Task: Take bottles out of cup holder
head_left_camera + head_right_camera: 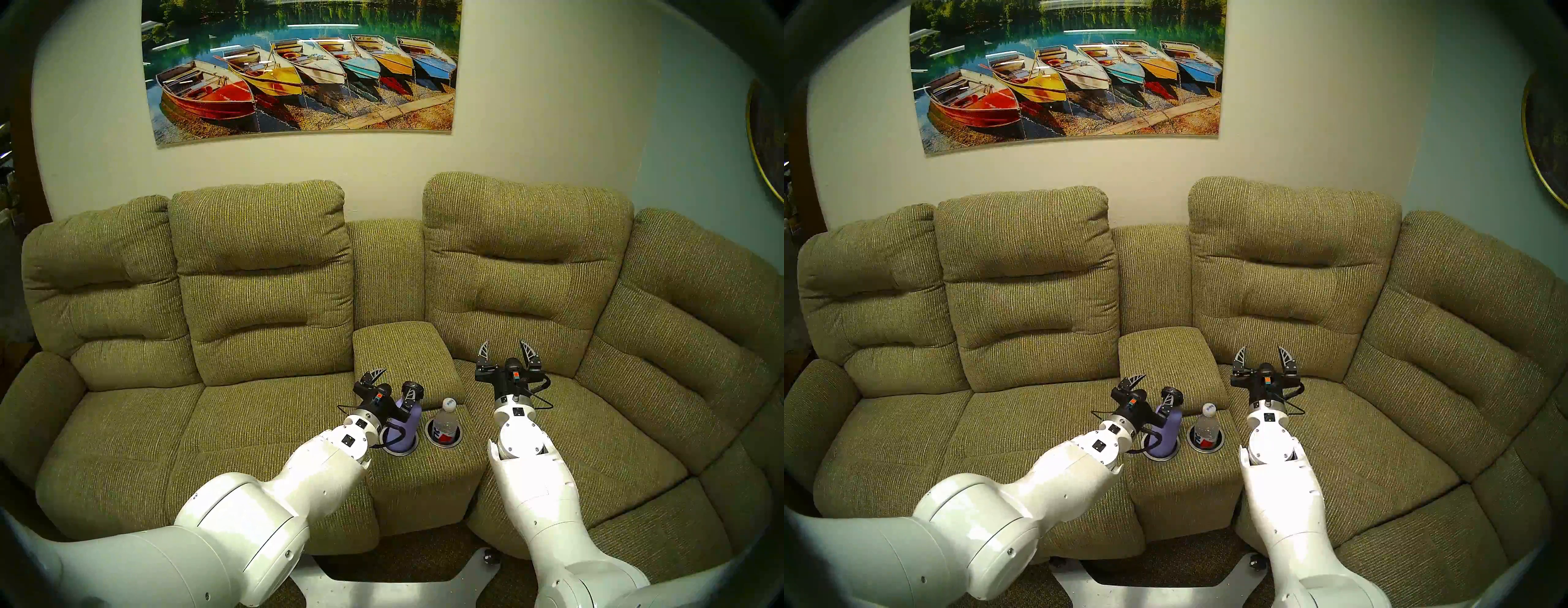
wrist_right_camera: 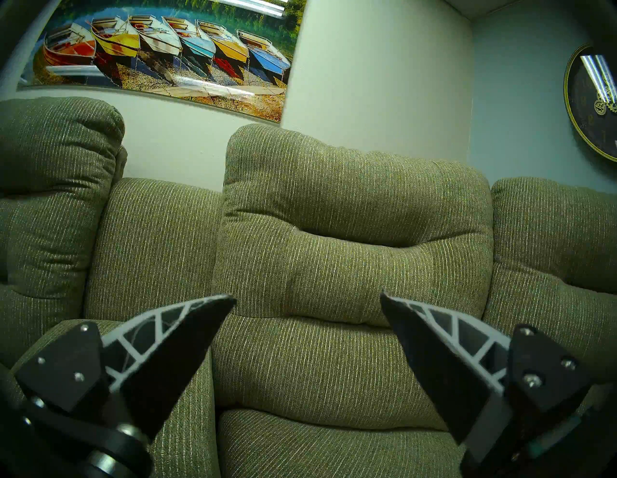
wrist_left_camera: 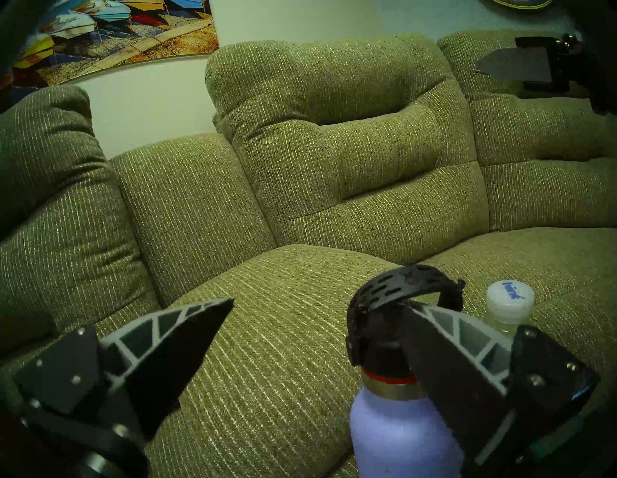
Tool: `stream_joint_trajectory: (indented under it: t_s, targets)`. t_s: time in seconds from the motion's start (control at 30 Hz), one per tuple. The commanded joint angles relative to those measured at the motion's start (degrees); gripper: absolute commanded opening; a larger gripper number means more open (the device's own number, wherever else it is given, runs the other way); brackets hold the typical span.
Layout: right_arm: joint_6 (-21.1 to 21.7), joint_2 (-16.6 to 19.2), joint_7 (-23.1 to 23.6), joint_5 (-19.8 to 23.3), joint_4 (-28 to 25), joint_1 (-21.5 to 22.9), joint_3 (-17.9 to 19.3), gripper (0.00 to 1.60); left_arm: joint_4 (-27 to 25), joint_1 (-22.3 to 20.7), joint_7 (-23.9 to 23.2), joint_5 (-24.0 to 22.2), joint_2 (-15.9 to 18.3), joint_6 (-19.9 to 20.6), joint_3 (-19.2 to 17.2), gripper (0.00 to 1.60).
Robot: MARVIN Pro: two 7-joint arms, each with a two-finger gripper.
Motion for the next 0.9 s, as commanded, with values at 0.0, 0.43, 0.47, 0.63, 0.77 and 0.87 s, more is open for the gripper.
stream_joint_trajectory:
  t_s: [0.0, 0.43, 0.47, 0.63, 0.77, 0.87]
  targets:
    - [-0.19, 0.07, 0.07, -0.01, -1.04, 0.64, -0.06, 1.60, -0.13, -2.24, -0.61, -0.49, -1.14, -1.23, -0.40, 1.34]
    - [-0.18, 0.07, 0.08, 0.00, -1.05, 0.63, -0.06, 1.60, 0.53, -1.96, -0.90, -1.00, -1.30, -3.71, -1.14, 0.00]
    - [-0.18, 0.07, 0.08, 0.00, -1.04, 0.63, -0.06, 1.60, 0.27, -1.80, -0.74, -1.02, -1.26, -4.08, -1.20, 0.00]
    - [-0.20, 0.07, 0.07, -0.01, -1.02, 0.65, -0.06, 1.60, -1.92, -0.57, -0.69, -1.44, -0.87, -5.70, -1.66, 0.00]
    - [-0.21, 0.07, 0.06, -0.01, -0.99, 0.66, -0.06, 1.60, -4.80, 1.01, -0.71, -1.66, -0.27, -6.86, -1.90, 0.00]
    - [-0.23, 0.07, 0.04, -0.02, -0.96, 0.67, -0.06, 1.60, -7.50, 2.30, -0.36, -1.74, 0.15, -6.72, -2.06, 0.00]
